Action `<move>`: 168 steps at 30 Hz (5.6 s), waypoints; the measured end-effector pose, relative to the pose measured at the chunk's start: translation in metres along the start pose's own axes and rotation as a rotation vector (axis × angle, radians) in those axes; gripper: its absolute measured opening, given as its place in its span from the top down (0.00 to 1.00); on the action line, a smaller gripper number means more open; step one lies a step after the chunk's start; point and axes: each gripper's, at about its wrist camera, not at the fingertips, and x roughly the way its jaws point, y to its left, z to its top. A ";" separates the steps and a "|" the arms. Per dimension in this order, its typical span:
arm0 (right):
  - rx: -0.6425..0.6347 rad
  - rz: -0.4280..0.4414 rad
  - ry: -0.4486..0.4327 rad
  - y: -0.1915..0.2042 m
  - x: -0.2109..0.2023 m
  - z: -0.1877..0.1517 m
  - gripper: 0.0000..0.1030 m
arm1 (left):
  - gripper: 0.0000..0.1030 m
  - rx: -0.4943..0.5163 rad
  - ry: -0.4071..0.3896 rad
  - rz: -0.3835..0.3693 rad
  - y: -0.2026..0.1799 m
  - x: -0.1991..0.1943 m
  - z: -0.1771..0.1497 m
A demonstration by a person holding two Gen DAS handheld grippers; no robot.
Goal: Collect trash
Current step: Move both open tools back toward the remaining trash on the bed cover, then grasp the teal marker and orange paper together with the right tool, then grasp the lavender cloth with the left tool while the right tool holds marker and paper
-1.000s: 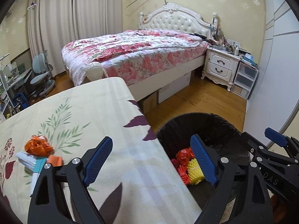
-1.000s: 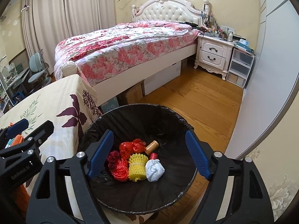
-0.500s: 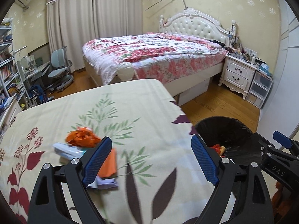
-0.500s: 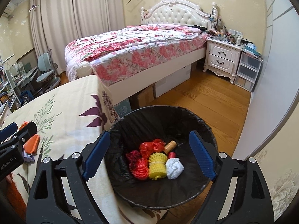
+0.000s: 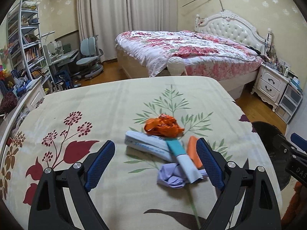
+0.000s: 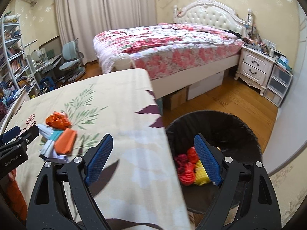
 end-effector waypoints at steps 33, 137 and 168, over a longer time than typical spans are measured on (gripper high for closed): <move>-0.166 0.156 0.106 0.119 0.024 -0.002 0.28 | 0.16 -0.095 0.051 0.114 0.087 0.010 -0.024; -0.079 0.124 0.192 0.051 0.035 -0.017 0.84 | 0.16 0.014 0.080 -0.056 -0.002 0.004 -0.036; -0.028 0.131 0.174 0.026 0.025 -0.024 0.84 | 0.44 0.044 0.171 -0.157 -0.021 0.014 -0.045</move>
